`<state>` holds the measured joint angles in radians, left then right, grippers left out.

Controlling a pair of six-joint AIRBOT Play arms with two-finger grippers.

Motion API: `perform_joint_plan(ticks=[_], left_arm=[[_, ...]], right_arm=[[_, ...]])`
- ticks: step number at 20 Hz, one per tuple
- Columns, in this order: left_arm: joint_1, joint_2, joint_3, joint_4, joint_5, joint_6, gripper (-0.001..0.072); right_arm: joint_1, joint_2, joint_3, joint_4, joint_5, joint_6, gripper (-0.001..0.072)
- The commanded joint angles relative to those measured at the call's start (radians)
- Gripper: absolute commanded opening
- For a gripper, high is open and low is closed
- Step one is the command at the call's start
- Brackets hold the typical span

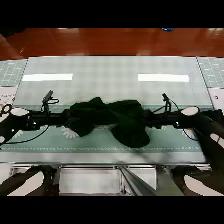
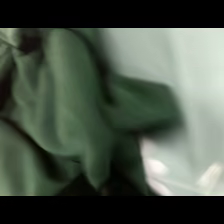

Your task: Fold the shirts.

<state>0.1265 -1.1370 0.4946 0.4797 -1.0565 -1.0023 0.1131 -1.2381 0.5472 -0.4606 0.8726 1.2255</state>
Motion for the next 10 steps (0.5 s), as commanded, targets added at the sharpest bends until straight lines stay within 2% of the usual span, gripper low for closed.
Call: perform_joint_plan(ticks=[1, 3, 6, 8, 10], left_arm=[[0.046, 0.018, 0.122, -0.006, -0.084, -0.001, 0.0023], [0.108, 0.063, 0.296, -0.01, -0.163, -0.017, 0.0023], [0.175, 0.146, 0.583, -0.009, -0.175, -0.079, 0.0023], [0.196, 0.188, 0.772, -0.009, -0.175, -0.114, 0.0023], [0.208, 0.231, 0.95, -0.007, -0.174, -0.118, 0.0023]], right_arm=[[0.015, -0.032, 0.179, -0.018, 0.108, -0.038, 0.0023], [-0.037, 0.035, 0.388, -0.183, 0.179, 0.079, 0.0023], [-0.101, 0.106, 0.783, -0.494, 0.311, 0.245, 0.0023], [-0.107, 0.127, 1.047, -0.598, 0.431, 0.284, 0.0023], [-0.096, 0.153, 1.256, -0.622, 0.509, 0.282, 0.0023]])
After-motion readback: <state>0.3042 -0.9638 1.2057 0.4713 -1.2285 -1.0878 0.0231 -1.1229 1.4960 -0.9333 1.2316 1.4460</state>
